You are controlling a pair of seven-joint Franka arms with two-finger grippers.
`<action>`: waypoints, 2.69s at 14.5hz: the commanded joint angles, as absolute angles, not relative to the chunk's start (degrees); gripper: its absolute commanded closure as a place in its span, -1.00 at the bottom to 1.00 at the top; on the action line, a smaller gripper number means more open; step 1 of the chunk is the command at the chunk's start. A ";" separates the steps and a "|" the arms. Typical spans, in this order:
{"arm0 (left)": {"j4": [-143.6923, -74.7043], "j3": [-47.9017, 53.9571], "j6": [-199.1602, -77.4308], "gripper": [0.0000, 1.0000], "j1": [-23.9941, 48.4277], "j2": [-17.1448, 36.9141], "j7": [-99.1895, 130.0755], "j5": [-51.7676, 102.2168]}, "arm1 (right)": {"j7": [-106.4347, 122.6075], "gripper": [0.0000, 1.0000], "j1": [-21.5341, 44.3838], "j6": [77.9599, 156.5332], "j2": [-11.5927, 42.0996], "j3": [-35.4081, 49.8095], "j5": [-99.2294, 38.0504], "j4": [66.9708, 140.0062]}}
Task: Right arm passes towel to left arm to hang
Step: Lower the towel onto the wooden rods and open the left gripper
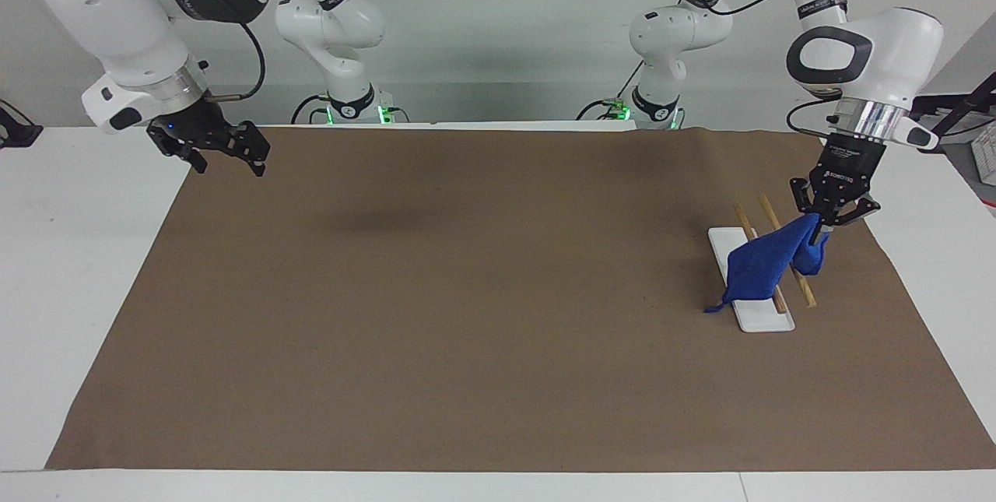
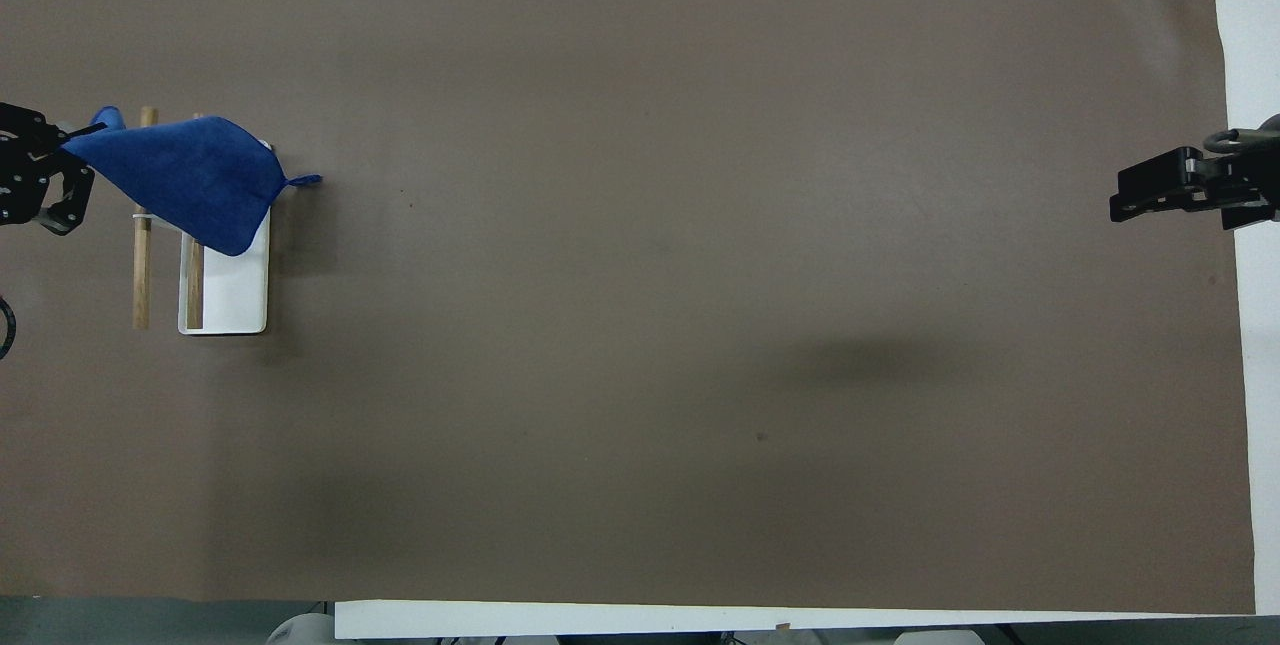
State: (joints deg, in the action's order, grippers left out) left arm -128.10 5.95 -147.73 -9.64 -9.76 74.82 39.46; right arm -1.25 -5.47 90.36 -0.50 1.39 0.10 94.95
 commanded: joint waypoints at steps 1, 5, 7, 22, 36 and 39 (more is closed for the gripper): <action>-128.32 6.50 -148.45 1.00 -10.55 -10.55 65.43 39.90 | -1.23 -0.99 -5.98 89.47 -0.70 1.76 0.35 94.48; -128.32 6.50 -147.57 1.00 -12.21 -10.63 51.72 39.90 | -1.23 -0.99 -6.85 89.47 -0.79 1.85 0.35 94.57; -128.32 6.42 -147.48 1.00 -13.79 -10.63 44.86 39.90 | -1.23 -0.99 -7.55 89.47 -0.88 1.67 0.35 94.57; -138.77 6.42 -149.50 0.97 -19.42 -13.18 30.33 39.73 | -1.23 -0.99 -7.21 89.47 -1.23 1.76 0.35 95.19; -130.99 6.33 -141.45 -0.99 -24.52 -9.94 24.87 27.74 | -1.23 -0.99 -7.21 89.47 -1.23 1.76 0.35 95.19; -122.19 6.42 -130.03 -0.99 -24.26 -8.26 25.14 18.22 | -1.23 -0.99 -7.21 89.39 -1.23 1.76 0.35 95.19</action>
